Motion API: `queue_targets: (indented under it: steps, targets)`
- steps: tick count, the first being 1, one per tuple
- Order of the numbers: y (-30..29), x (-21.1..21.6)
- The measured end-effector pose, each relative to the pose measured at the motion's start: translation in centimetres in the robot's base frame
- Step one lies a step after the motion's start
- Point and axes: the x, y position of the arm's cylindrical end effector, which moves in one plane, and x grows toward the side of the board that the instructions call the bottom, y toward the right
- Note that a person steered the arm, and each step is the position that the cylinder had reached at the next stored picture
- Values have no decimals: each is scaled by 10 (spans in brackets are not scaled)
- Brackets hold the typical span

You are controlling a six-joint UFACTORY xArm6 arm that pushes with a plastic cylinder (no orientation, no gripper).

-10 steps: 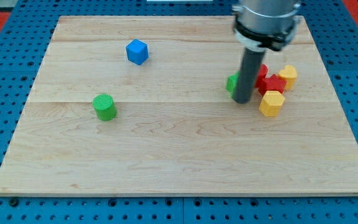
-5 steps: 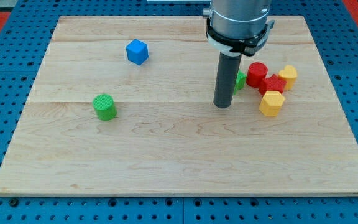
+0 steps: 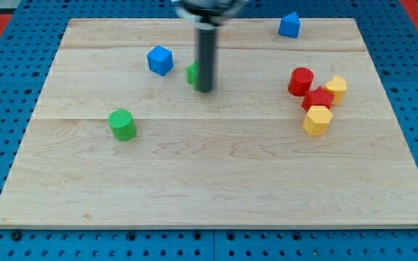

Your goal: Slide the green star to the left

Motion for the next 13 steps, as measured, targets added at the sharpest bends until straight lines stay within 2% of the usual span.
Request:
queue_targets:
  steps: [1,2,3,4,5,6,7,8,9,10,11,12,13]
  targets:
    - [19,-3]
    - [60,-35]
    - [18,-66]
    - [-44,-78]
    - [-43,-103]
    - [-66,-104]
    - [-111,-52]
    - [-131,-23]
    - [-53,-25]
    - [-36,-39]
    - [-18,-27]
    - [52,-34]
    - [82,-43]
